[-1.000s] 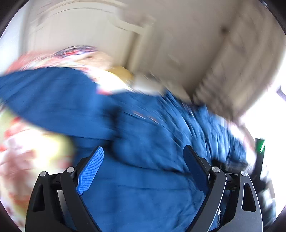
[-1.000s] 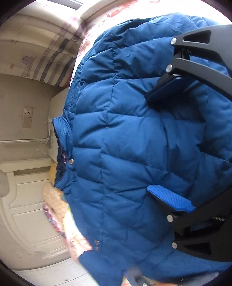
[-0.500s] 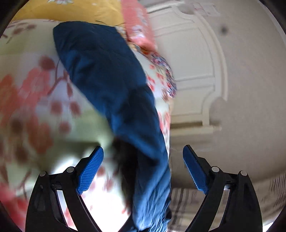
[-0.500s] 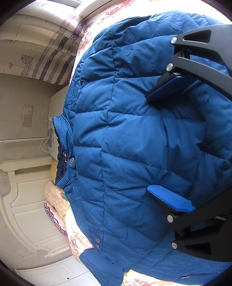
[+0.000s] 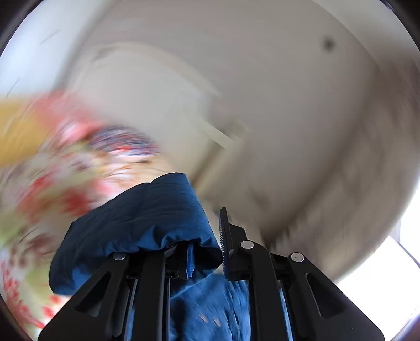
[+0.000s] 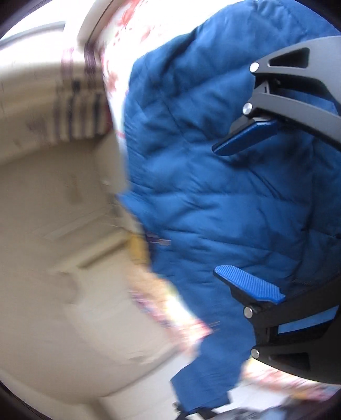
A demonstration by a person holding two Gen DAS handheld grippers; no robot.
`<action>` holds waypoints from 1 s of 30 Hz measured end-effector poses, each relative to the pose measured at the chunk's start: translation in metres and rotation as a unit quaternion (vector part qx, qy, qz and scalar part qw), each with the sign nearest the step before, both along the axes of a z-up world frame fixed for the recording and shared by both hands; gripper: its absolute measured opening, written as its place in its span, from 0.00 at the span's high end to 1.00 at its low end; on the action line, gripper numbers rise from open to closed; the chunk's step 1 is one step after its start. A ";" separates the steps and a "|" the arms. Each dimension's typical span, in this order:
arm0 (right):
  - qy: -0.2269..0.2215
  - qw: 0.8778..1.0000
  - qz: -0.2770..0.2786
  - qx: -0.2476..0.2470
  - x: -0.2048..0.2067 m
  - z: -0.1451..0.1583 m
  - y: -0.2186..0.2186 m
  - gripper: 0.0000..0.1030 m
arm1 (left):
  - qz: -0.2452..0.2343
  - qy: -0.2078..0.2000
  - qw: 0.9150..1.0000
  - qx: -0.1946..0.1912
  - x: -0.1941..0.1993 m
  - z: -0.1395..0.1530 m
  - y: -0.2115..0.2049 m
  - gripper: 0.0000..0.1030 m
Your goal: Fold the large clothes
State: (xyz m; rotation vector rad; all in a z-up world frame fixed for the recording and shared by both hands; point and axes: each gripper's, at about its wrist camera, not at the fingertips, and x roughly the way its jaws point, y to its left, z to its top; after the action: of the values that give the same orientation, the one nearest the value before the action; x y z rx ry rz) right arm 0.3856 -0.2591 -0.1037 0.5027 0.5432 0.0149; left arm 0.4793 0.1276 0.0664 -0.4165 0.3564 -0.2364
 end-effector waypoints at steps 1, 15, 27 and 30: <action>-0.025 0.999 -0.012 0.017 -0.008 0.003 -0.008 0.18 | -0.031 -0.004 0.998 0.053 -0.002 -0.001 -0.039 0.89; -0.078 0.980 -0.089 0.158 -0.035 -0.013 -0.075 0.17 | -0.230 0.126 0.874 0.409 -0.036 -0.177 -0.281 0.48; -0.073 0.983 -0.082 0.145 -0.035 -0.012 -0.066 0.17 | -0.060 0.043 0.981 0.177 -0.095 -0.097 -0.133 0.18; -0.068 0.987 -0.075 0.127 -0.033 -0.010 -0.059 0.17 | 0.019 0.151 0.986 0.072 -0.066 -0.127 -0.064 0.22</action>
State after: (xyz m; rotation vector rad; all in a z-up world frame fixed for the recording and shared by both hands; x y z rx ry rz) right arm 0.3529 -0.3177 -0.1136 0.7850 0.3705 -0.0254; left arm 0.4137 0.0631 -0.0610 -0.3167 0.6575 -0.1080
